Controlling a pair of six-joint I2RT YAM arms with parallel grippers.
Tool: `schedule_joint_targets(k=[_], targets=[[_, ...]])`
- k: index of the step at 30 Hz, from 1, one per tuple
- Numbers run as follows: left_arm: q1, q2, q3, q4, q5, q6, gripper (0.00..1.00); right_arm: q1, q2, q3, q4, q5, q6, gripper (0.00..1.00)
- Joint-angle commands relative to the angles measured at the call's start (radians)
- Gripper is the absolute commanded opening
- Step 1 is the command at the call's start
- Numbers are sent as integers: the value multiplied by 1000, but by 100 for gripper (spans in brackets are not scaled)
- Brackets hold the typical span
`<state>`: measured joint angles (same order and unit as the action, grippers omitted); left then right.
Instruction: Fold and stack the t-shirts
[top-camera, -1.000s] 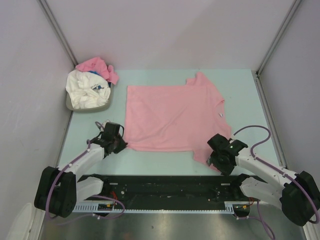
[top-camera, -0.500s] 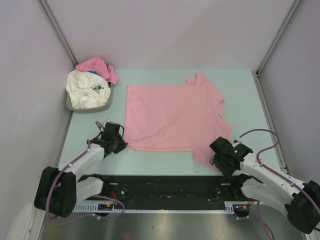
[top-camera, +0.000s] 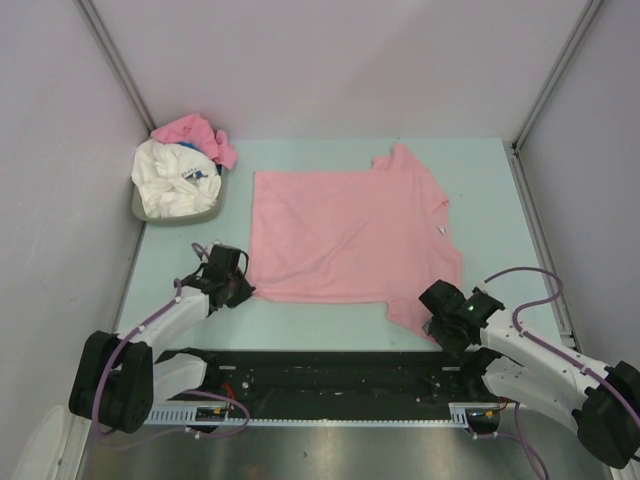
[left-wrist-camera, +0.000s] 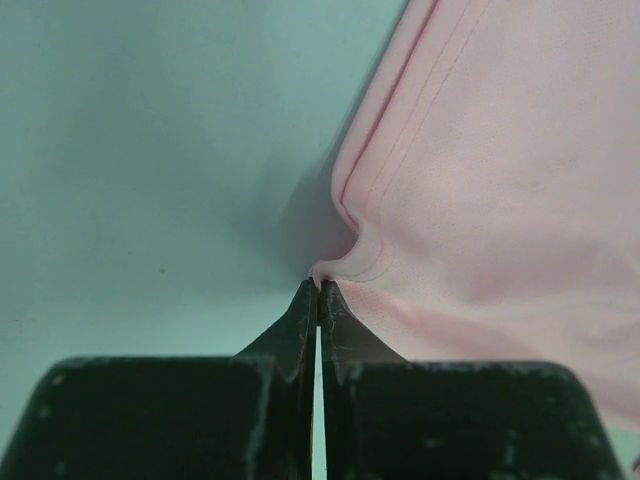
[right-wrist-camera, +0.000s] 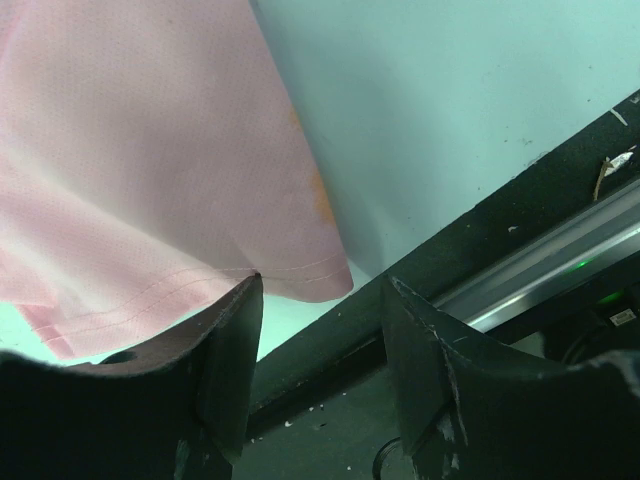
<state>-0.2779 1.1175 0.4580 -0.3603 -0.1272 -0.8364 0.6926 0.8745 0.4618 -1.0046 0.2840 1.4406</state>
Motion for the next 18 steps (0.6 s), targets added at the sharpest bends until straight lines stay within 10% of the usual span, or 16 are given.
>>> schedule_joint_targets(k=[1,12,18], targets=[[9,5,22,4,-15,16,0,5,-11,-12,-6,49,50,55],[9,13,22,3,-26,13,0,-30,40,-15,54,64,29,42],[9,22,18,6,-26,13,0,-76,38,-17,57,67,-12,15]])
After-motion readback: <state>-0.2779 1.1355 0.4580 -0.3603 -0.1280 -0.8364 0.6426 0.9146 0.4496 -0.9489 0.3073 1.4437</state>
